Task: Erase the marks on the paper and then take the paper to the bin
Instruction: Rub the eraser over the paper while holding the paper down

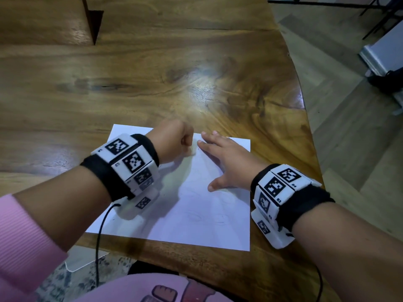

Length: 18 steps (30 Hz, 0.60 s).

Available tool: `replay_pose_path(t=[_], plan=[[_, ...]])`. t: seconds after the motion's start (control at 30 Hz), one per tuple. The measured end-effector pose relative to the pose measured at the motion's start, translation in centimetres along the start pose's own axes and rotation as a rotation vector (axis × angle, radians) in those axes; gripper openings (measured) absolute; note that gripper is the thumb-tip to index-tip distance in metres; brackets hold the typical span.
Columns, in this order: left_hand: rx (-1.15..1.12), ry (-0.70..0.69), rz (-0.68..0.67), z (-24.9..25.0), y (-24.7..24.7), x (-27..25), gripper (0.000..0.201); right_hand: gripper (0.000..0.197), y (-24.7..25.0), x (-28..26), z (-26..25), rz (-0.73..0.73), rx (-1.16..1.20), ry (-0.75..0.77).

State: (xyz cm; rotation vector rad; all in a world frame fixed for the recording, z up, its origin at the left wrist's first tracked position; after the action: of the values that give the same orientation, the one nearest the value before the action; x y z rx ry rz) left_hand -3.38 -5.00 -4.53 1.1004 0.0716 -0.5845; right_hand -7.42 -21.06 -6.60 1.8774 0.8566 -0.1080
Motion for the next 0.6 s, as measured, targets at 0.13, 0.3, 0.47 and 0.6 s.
replay_pose_path(t=[0.13,0.3,0.47,0.6], plan=[[0.042,-0.01,-0.074,-0.3,-0.3,-0.8,0.032,0.106,0.1,-0.1,-0.1,-0.008,-0.026,0.001],[0.014,0.021,-0.069,-0.2,-0.3,-1.2,0.033,0.108,-0.2,-0.9,0.2,0.046,-0.073,-0.06],[0.015,0.023,0.106,0.4,1.4,1.4,0.006,0.109,-0.1,-1.1,0.3,0.04,-0.067,-0.053],[-0.002,-0.008,0.071,0.5,0.6,1.0,0.021,0.109,-0.2,-1.1,0.4,0.034,-0.067,-0.057]])
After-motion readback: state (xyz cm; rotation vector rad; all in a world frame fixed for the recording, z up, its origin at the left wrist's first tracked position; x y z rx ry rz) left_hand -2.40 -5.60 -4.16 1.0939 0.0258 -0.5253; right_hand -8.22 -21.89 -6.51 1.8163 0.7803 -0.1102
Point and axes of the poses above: each hand's wrist, its own x-axis towards the middle knuckle, its own y-axis out of the back of the hand, z = x × y, the point moved 1 cm from there along x, towards the middle knuckle, and after that the axes turned 2 degrees about -z, right-handed, at the moved point
